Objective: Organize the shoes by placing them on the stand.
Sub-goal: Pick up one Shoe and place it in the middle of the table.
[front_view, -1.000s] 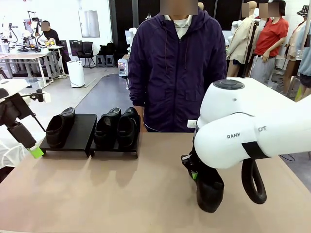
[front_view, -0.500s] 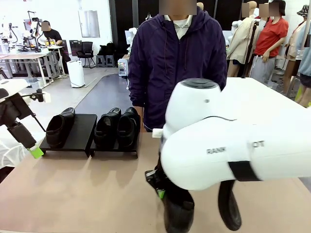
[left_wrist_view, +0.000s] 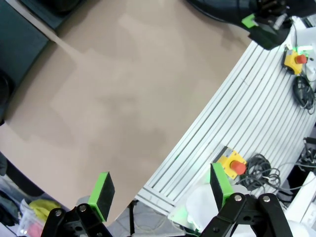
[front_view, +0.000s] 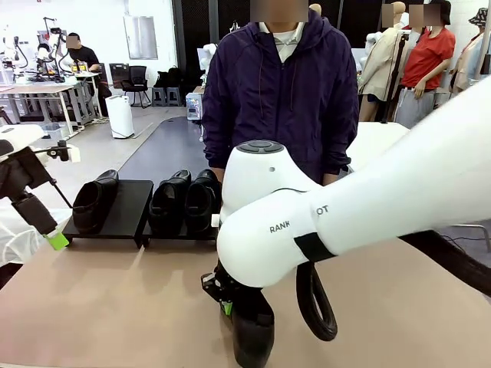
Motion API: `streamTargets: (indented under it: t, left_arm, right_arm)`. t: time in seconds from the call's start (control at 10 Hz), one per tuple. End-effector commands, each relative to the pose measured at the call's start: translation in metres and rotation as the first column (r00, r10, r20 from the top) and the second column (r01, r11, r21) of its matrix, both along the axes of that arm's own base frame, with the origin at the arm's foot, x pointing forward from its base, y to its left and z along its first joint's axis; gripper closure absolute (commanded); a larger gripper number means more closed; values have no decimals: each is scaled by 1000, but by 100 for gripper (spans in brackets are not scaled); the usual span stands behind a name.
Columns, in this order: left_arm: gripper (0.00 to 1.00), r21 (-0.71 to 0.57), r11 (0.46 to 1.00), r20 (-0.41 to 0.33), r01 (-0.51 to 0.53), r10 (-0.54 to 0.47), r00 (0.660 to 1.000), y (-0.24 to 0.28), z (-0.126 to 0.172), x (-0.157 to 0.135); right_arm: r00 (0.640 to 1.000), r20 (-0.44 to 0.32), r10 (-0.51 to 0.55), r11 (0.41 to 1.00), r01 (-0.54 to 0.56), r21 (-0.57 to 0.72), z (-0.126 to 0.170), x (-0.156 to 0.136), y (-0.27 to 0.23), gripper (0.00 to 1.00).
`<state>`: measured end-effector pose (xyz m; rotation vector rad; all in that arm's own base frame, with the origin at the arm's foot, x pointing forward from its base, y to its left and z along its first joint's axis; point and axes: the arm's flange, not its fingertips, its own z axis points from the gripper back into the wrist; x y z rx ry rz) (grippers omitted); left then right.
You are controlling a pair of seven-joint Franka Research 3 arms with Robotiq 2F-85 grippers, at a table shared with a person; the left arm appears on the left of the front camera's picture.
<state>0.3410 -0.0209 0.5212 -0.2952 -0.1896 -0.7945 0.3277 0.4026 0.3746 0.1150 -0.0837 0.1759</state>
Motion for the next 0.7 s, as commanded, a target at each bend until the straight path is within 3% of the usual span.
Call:
streamTargets:
  t: [0.0, 0.2, 0.4, 0.6]
  left_arm:
    - [0, 2, 1000, -1, 17, -17, 1000, 4, 1, -1]
    - [0, 2, 1000, -1, 17, -17, 1000, 4, 1, -1]
    - [0, 2, 1000, -1, 17, -17, 1000, 4, 1, -1]
    - [0, 2, 1000, -1, 17, -17, 1000, 4, 1, -1]
  right_arm:
    - [996, 49, -78, 996, 80, -38, -6, 21, 23, 100]
    - [991, 109, -73, 996, 79, -48, -16, 36, 30, 100]
    - [991, 123, -46, 999, 49, -23, -20, 43, 33, 100]
    - [995, 97, -29, 999, 28, 16, -21, 41, 34, 0]
